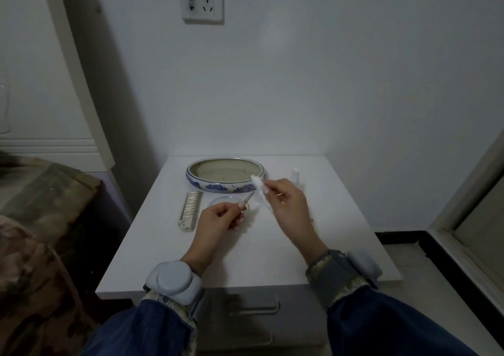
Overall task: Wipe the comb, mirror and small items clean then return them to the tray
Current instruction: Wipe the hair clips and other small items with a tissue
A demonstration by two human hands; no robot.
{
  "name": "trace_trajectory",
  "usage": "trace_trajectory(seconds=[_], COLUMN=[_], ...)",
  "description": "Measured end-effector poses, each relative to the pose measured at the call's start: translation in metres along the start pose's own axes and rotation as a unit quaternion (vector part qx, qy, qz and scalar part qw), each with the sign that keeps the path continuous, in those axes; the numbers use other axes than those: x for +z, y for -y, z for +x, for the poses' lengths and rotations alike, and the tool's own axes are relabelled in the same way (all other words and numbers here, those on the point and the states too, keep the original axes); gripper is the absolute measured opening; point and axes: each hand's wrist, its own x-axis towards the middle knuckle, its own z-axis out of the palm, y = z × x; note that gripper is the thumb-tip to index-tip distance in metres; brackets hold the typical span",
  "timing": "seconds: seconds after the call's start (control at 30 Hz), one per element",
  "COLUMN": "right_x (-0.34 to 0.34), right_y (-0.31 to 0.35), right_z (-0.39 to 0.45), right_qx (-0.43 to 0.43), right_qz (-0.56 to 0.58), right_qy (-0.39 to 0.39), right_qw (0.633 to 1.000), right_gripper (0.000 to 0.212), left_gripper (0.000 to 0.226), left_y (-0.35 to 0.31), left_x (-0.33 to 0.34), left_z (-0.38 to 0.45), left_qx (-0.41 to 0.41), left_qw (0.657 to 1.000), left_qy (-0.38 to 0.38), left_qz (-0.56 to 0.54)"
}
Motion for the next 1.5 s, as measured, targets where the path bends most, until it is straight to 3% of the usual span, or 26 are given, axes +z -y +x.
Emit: trace_trajectory(seconds=[0.1,0.17,0.4,0.5,0.63,0.83,1.0,1.17,1.27,1.33,1.4,1.5], right_x=[0.010,0.010,0.008,0.006,0.001,0.006,0.005,0.003,-0.002,-0.005,-0.004,0.000], right_y=[-0.005,-0.005,-0.004,-0.009,-0.003,0.003,0.000,-0.005,-0.002,-0.001,-0.004,-0.005], right_z=[-0.008,-0.009,-0.008,-0.006,-0.002,-0.008,-0.007,-0.006,0.001,0.005,0.005,0.001], right_qx=[-0.090,-0.080,-0.088,-0.042,-0.028,-0.057,-0.051,-0.009,0.131,0.236,0.281,0.310], right_qz=[-0.116,-0.123,-0.154,-0.176,-0.117,-0.091,-0.114,-0.149,-0.001,0.163,0.263,0.322], right_qy=[0.101,0.118,0.068,0.030,-0.041,0.096,0.112,0.061,-0.004,0.001,0.065,0.167], right_qw=[0.984,0.982,0.982,0.983,0.992,0.990,0.986,0.987,0.991,0.958,0.921,0.879], right_gripper=[0.027,0.029,0.024,0.023,0.025,0.026,0.023,0.024,0.021,0.017,0.017,0.020], left_gripper=[0.020,0.020,0.014,0.014,0.018,0.018,0.015,0.014,0.016,0.016,0.017,0.019], left_y=[-0.001,-0.002,-0.005,-0.005,-0.004,-0.002,-0.002,-0.005,-0.005,-0.005,-0.005,-0.004], left_x=[-0.002,-0.003,0.000,0.001,-0.001,-0.003,-0.003,0.000,-0.002,-0.003,-0.002,-0.001], left_z=[0.000,-0.001,-0.007,-0.007,-0.004,-0.004,-0.006,-0.008,-0.004,-0.003,-0.004,-0.004], left_qx=[0.004,0.013,0.046,0.034,0.019,0.028,0.040,0.032,0.032,0.028,0.029,0.028], left_qw=[1.000,1.000,0.997,0.997,0.999,0.998,0.996,0.996,0.999,0.999,0.998,0.998], left_qy=[-0.002,0.003,0.025,0.025,-0.002,0.007,0.020,0.030,0.012,0.023,0.042,0.056], left_qz=[-0.017,-0.024,0.062,0.060,0.039,0.053,0.082,0.077,0.038,-0.007,-0.033,-0.031])
